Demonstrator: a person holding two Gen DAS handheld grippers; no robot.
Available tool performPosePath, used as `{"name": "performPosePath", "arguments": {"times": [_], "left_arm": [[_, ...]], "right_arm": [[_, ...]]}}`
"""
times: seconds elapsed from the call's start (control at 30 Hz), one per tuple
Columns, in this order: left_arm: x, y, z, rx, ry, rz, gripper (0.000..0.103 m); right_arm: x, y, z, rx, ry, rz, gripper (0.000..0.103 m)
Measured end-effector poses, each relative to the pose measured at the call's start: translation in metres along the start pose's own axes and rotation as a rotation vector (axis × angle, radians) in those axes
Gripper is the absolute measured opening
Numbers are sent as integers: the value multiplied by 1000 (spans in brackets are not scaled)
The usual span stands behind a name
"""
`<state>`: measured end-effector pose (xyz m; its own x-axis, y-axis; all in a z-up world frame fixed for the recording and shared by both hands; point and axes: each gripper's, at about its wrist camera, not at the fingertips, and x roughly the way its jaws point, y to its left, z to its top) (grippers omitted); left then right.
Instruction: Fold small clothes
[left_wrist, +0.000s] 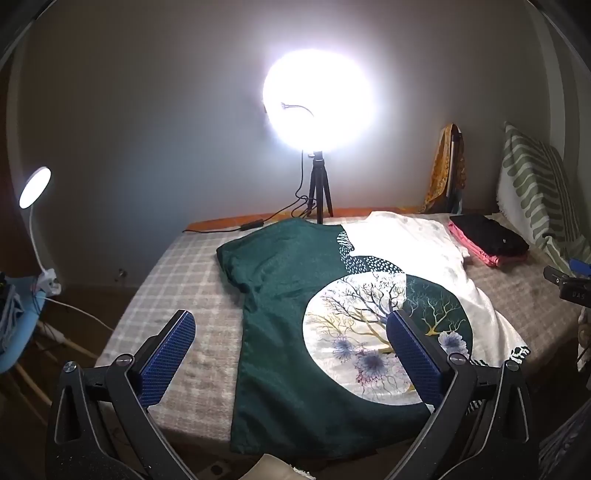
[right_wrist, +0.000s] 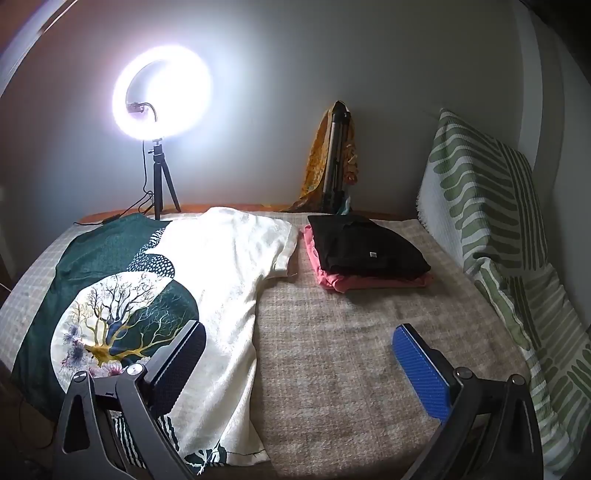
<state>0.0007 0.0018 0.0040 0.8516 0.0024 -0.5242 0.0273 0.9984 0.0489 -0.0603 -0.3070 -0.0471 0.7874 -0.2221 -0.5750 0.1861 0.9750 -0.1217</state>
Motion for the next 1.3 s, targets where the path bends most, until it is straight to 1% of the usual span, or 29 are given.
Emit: {"name": "performPosePath", "arguments": {"times": [1.3], "left_arm": [[-3, -4, 1, -1, -4, -6, 103]], "right_arm": [[3, 2, -1, 0, 2, 4, 102]]}}
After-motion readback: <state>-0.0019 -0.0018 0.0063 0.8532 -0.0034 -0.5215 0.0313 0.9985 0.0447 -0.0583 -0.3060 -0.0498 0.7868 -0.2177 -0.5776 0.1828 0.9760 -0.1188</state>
